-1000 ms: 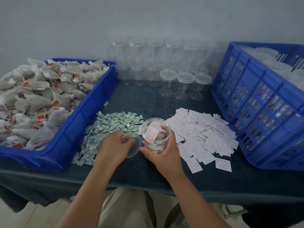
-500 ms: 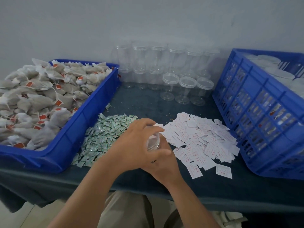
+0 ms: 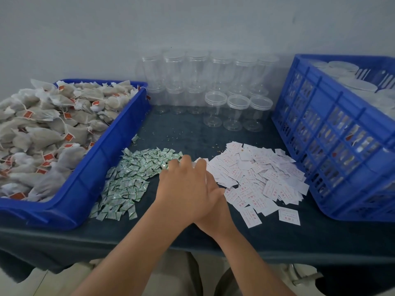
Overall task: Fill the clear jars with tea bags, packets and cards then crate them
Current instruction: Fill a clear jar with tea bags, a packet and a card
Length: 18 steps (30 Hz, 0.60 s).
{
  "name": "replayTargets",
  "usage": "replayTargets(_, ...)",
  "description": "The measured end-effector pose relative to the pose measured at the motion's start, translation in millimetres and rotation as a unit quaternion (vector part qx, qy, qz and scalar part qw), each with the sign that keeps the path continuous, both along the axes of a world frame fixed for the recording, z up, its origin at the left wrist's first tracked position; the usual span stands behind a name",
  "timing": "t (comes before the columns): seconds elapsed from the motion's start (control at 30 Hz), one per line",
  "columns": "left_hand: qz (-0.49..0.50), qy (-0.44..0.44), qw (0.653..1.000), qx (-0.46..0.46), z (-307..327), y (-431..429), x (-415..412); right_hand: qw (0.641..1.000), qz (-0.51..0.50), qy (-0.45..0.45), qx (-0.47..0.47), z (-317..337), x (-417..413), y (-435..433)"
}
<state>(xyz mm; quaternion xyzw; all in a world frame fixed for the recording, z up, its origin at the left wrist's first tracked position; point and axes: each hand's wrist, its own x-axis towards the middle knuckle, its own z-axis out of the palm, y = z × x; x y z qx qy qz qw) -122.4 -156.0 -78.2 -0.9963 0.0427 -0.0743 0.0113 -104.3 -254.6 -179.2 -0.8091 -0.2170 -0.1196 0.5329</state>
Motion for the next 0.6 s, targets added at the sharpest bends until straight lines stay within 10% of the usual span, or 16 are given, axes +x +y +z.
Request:
replayTargets(0.3, -0.312, -0.032, 0.911, -0.267, -1, 44, 11, 0.991, 0.066, 0.112, 0.031, 1, -1, -12)
replayTargets(0.6, -0.153, 0.041, 0.906, -0.393, 6, 84, 15, 0.966, 0.003, 0.153, 0.210, 2, -4, -18)
